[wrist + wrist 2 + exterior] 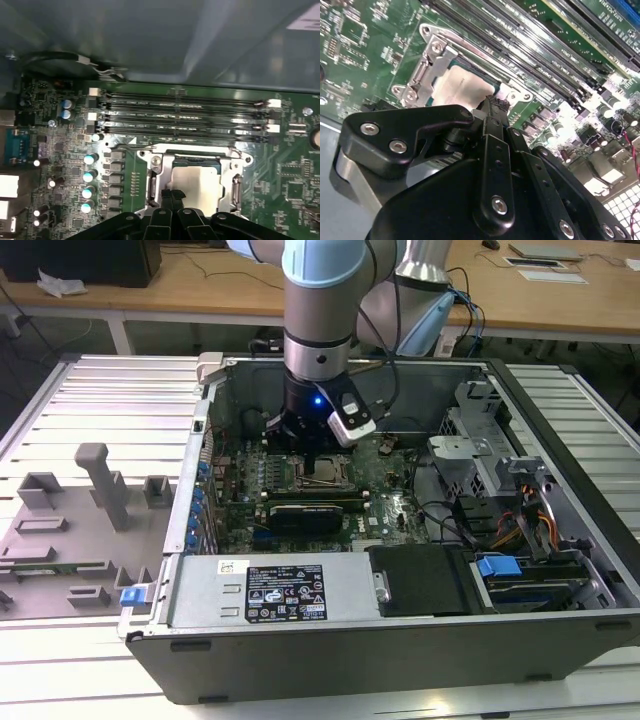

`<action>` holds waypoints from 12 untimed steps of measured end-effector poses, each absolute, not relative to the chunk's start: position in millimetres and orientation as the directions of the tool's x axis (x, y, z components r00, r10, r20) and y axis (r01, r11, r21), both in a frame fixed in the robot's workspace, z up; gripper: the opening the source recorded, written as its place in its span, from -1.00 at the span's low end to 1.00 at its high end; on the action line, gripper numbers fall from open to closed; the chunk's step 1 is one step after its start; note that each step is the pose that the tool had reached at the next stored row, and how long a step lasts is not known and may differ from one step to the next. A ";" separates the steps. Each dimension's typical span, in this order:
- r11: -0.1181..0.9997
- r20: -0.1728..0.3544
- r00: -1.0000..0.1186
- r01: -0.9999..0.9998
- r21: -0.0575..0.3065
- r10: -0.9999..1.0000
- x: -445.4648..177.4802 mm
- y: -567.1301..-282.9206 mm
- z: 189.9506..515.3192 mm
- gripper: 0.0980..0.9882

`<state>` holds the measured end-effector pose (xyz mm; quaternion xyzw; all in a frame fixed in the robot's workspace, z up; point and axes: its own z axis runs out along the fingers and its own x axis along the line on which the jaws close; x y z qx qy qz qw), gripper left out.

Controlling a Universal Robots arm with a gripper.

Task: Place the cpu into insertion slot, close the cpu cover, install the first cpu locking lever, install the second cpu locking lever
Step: 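Close the cpu cover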

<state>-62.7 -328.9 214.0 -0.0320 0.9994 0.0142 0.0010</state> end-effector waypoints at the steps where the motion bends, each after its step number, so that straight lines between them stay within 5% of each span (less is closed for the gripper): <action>1: 0.997 -0.003 -0.998 -0.069 0.028 -0.069 -63.2 -328.2 213.7 -0.98; 12: 0.992 -0.013 -0.993 -0.119 0.031 -0.119 -69.1 -324.8 207.3 -0.98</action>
